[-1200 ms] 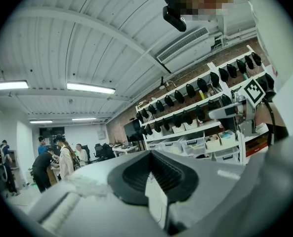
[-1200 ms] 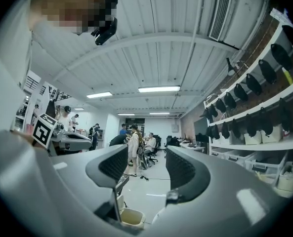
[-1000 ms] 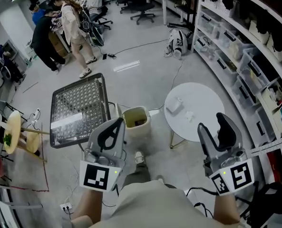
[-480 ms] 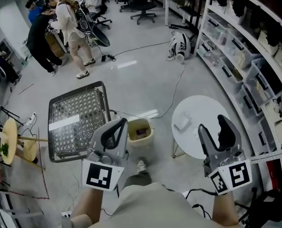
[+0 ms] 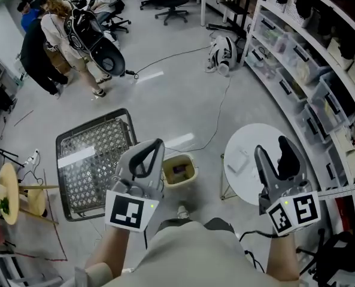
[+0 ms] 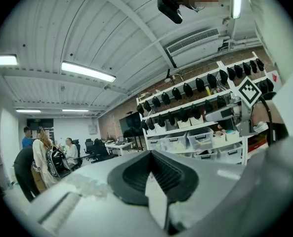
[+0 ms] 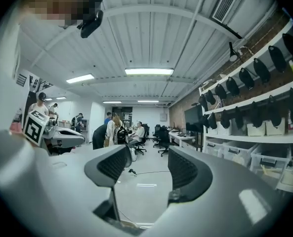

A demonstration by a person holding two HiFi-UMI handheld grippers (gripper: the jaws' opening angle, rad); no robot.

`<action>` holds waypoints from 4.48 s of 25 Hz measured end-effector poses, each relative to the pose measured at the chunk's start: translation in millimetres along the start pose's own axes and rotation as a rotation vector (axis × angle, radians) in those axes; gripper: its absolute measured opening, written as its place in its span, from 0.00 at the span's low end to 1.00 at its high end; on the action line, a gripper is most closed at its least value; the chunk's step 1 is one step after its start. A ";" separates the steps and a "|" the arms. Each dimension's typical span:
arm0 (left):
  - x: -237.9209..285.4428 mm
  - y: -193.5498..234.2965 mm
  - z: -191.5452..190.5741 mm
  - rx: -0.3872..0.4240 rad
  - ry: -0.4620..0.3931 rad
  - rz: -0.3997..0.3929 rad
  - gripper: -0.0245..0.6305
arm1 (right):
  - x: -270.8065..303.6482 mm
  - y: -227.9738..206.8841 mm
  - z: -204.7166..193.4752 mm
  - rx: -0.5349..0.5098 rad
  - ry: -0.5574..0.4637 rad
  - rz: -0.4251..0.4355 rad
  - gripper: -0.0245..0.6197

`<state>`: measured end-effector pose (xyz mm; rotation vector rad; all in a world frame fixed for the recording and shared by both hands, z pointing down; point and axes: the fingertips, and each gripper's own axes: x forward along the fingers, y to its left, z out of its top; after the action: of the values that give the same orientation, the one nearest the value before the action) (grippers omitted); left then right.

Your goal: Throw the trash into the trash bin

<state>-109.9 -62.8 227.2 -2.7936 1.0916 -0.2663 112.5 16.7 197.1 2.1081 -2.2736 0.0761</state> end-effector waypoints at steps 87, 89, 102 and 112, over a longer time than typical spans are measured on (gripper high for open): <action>107.3 1.5 -360.3 -0.363 0.683 0.189 0.04 | 213.1 2.1 -446.0 0.466 0.869 0.060 0.52; 95.5 3.2 -383.6 -0.386 0.709 0.213 0.04 | 216.4 21.4 -459.9 0.420 0.907 0.112 0.52; 83.6 -20.4 -472.2 -0.509 0.746 0.220 0.04 | 222.9 104.7 -594.8 0.208 1.073 0.319 0.50; 93.3 -54.7 -554.9 -0.579 0.797 0.214 0.04 | 218.2 123.1 -719.7 0.143 1.176 0.341 0.45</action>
<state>-123.4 -118.0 789.7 -3.0597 1.8604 -1.3065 -29.6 -145.7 928.0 1.0899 -1.7796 1.1465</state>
